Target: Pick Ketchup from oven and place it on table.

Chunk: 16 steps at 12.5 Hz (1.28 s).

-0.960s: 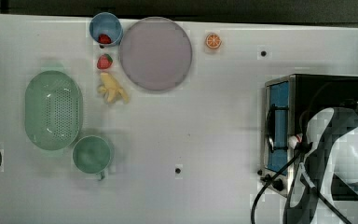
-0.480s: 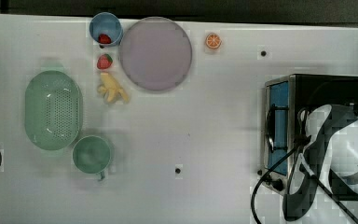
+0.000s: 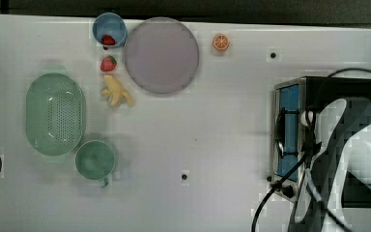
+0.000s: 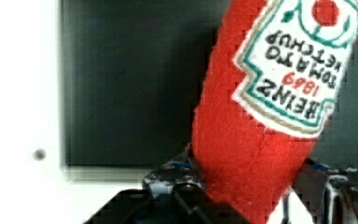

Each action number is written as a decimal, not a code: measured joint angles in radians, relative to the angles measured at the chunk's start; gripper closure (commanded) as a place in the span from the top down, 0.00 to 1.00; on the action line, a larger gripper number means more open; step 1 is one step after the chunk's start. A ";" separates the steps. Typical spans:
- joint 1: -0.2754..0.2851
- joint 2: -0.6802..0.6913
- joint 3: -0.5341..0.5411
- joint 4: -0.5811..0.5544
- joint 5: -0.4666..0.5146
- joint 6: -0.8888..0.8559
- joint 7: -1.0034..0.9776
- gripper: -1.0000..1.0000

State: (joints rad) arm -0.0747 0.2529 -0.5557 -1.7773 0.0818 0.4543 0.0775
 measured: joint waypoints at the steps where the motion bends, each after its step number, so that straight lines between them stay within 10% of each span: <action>1: 0.041 -0.025 0.000 0.044 -0.018 -0.053 0.000 0.60; 8: 0.176 -0.152 0.316 0.051 0.022 -0.160 0.000 0.60; 16: 0.250 -0.158 0.416 -0.369 -0.054 0.113 0.000 0.60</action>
State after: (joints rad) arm 0.1752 0.0948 -0.1398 -2.1465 0.0282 0.5669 0.0773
